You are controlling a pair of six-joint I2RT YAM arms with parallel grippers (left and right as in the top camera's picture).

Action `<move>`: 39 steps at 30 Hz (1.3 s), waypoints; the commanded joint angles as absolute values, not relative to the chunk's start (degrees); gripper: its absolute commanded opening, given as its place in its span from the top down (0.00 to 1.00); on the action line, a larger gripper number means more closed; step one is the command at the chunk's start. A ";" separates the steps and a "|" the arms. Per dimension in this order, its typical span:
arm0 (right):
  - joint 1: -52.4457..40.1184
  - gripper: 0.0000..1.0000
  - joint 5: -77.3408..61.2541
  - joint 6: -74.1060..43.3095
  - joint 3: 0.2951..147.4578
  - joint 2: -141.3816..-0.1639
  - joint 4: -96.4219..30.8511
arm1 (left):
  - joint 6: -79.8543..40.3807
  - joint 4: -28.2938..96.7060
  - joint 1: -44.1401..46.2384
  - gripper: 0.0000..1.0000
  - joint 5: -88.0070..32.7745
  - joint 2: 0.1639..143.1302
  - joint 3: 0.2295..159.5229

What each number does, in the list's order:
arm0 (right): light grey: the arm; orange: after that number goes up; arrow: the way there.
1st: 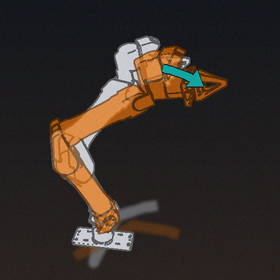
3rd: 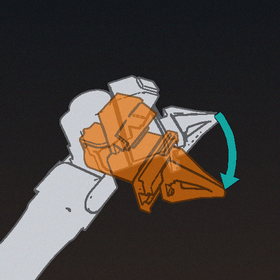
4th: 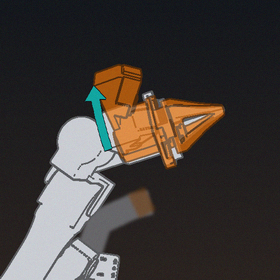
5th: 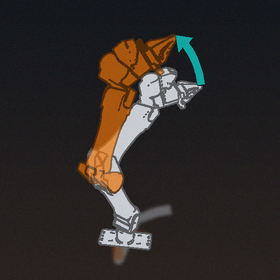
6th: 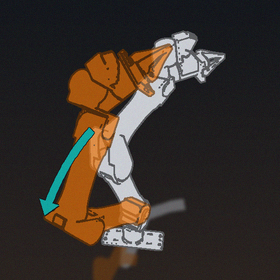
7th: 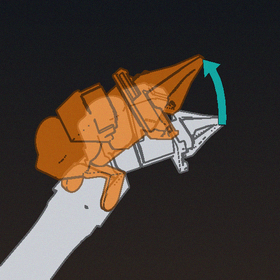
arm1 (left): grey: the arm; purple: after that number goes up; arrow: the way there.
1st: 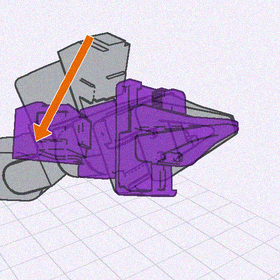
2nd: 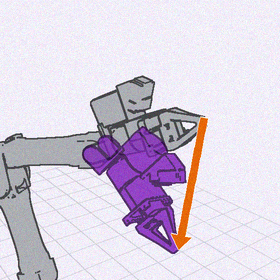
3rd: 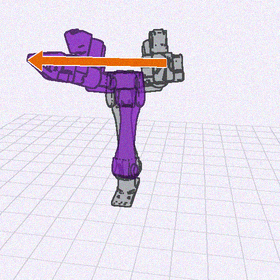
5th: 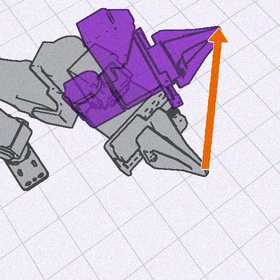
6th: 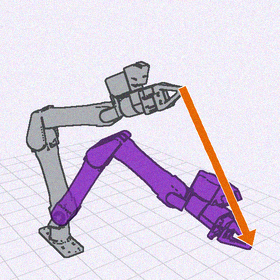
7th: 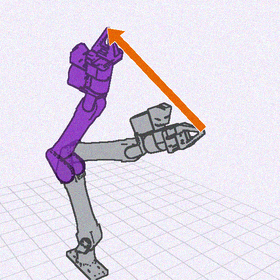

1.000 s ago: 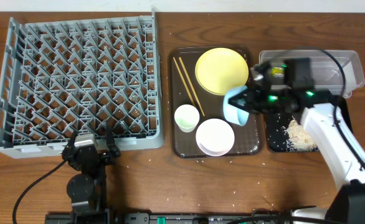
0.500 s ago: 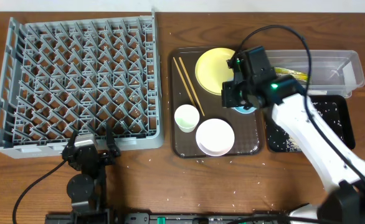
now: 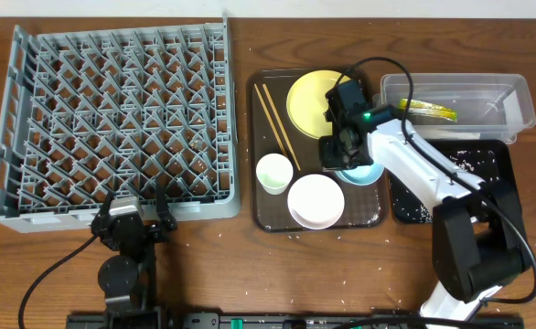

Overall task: Sort waste into correct bins and load items into the dishwasher
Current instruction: 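Return the emptied blue bowl to the brown tray with right gripper, then grasp the white cup with the right gripper and lift it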

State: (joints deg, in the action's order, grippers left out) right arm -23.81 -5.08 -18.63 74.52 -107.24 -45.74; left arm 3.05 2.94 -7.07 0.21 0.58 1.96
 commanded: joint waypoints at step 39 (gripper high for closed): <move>-36.99 0.60 -6.02 -18.20 91.55 -119.11 -53.04 | 3.42 4.10 -7.38 0.12 0.89 0.25 0.23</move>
